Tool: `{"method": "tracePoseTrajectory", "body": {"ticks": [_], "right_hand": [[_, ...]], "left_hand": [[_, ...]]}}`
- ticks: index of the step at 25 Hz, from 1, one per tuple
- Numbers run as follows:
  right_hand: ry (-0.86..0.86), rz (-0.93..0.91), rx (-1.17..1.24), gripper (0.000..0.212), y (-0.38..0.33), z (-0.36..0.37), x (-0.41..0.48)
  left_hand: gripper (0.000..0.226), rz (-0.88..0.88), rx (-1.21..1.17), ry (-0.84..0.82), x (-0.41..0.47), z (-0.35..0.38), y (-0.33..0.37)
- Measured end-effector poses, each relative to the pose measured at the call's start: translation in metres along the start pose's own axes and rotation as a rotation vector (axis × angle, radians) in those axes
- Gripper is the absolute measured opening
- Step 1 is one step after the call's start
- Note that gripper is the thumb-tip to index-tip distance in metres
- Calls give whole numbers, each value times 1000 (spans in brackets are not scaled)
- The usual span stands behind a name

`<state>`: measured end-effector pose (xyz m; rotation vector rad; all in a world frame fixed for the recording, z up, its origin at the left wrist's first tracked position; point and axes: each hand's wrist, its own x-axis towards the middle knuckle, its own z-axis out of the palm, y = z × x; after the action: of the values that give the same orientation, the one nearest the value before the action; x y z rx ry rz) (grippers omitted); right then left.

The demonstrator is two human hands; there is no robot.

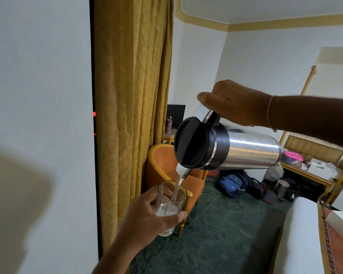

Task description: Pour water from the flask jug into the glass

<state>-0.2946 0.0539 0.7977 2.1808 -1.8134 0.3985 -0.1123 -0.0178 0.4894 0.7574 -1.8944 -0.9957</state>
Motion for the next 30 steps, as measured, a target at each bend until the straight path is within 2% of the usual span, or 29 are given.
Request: {"method": "tracePoseTrajectory", "body": {"ticks": [8,19,22,27,30], "right_hand": [[14,-23,-58,64,-7,-10,-2],[28,14,26,63,-5,-7,-12],[61,43,155,58,4,1,-18],[93,107,526,56,23,26,-37],[186,275,808,51,37,55,-52]], "left_hand": [[79,16,-29,-1,-6,-1,11],[71,48,-98,-8,-16,-5,25],[66,63,-125,-15,-19,-8,31],[53,64,-105,11,-20,-13,39],[48,52,-121,12,-21,-12,36]]}}
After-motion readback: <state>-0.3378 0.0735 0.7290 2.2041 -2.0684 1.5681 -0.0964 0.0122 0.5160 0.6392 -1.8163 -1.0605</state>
